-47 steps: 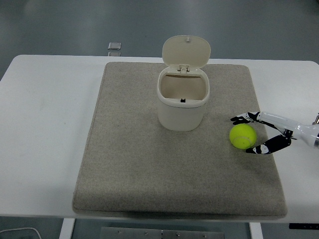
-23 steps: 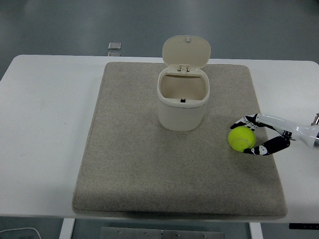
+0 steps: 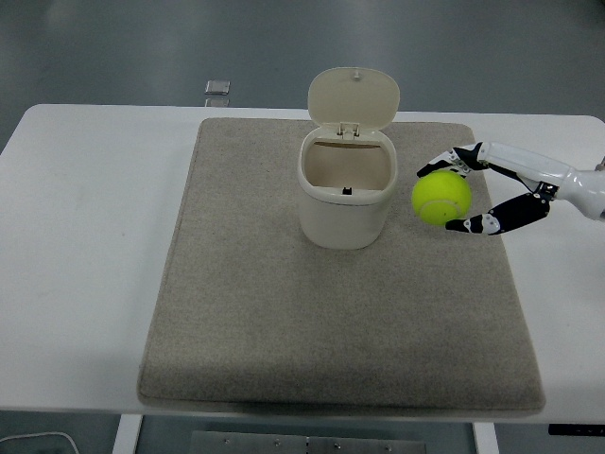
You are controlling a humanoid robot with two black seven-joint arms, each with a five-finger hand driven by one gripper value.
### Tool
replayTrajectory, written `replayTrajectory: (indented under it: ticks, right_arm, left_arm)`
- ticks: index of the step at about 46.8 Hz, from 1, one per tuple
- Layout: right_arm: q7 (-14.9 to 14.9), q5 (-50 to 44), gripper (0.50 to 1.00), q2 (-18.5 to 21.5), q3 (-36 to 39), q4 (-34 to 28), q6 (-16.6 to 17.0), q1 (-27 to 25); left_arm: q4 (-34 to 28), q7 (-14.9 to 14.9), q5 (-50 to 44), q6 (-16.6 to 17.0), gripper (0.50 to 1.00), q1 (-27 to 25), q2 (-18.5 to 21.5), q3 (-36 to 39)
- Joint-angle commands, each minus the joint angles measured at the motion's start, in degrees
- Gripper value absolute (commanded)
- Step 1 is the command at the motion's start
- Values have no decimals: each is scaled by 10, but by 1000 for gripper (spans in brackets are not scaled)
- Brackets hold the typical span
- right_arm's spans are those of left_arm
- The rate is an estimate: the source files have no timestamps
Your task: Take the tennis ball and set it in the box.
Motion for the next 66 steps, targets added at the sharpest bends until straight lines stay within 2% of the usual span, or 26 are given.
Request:
replayTrajectory:
  ticks: [1, 9, 20, 37, 41, 52, 60, 66]
  right_arm:
    - [-6, 8, 500, 4, -2, 0, 15, 27]
    - [-9, 14, 500, 31, -4, -11, 22, 56]
    - [-83, 74, 500, 82, -11, -41, 24, 81]
    - [-134, 102, 500, 115, -13, -47, 17, 81]
    - [-139, 102, 500, 126, -13, -51, 15, 79]
    - [-139, 102, 682, 140, -21, -55, 9, 80]
    - [-139, 102, 782, 141, -21, -55, 10, 79]
    - [-139, 102, 825, 141, -21, -55, 10, 79]
  left_arm:
    - [0, 0, 0, 0, 992, 0, 0, 0]
    - [0, 0, 0, 0, 992, 0, 0, 0]
    - [0, 0, 0, 0, 992, 0, 0, 0]
    - [0, 0, 0, 0, 992, 0, 0, 0]
    - [0, 0, 0, 0, 992, 0, 0, 0]
    - [0, 0, 0, 0, 992, 0, 0, 0]
    - [0, 0, 0, 0, 992, 0, 0, 0]
    - [0, 0, 0, 0, 992, 0, 0, 0]
